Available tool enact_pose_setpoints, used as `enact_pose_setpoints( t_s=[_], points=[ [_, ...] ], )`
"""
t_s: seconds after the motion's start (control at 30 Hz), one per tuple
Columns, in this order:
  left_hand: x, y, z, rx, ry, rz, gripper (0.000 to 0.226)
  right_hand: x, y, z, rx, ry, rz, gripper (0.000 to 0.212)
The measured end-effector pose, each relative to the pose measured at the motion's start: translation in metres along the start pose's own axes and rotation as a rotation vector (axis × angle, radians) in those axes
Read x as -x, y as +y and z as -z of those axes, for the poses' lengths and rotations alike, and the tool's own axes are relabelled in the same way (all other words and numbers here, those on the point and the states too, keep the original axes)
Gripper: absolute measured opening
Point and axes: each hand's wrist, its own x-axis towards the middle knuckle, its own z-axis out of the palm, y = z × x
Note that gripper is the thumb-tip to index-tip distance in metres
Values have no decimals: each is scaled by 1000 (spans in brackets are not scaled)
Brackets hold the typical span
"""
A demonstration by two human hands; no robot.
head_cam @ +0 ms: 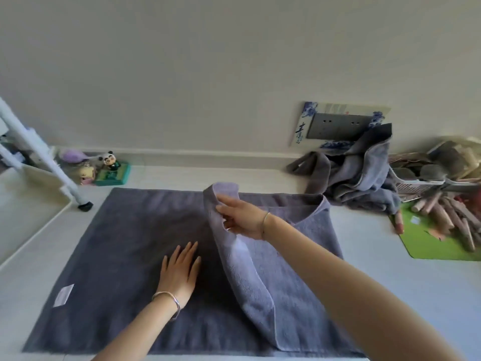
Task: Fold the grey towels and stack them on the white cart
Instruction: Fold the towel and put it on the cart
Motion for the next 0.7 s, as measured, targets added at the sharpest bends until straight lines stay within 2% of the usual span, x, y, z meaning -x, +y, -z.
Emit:
enact_pose_setpoints(
  t_s=[0.1, 0.17, 0.23, 0.3, 0.43, 0.6, 0.63, 0.7],
  points=[
    [1, -29, 4, 12, 40, -22, 80, -28, 28, -22, 125, 46, -73, 36],
    [-1, -44, 1, -55, 69, -49, 73, -38, 48, -15, 227, 197, -64, 35],
    [1, -56, -1, -122, 76, -61, 58, -38, 66, -2, 459, 364, -33, 32],
    [4, -63, -4, -162, 95, -67, 58, -27, 84, 8, 643, 422, -11, 29],
    [14, -56, -6, -166, 73, -86, 64, -3, 118, 17, 732, 374, 43, 27],
    [28, -37, -17, -197, -52, -149, 66, 33, 136, 36, 747, 472, 43, 26],
    [29, -32, -17, -198, -52, -165, 72, 41, 135, 39, 743, 479, 26, 25],
    [28, -19, -18, -160, -68, -186, 98, 54, 136, 44, 747, 511, -22, 26]
  ],
)
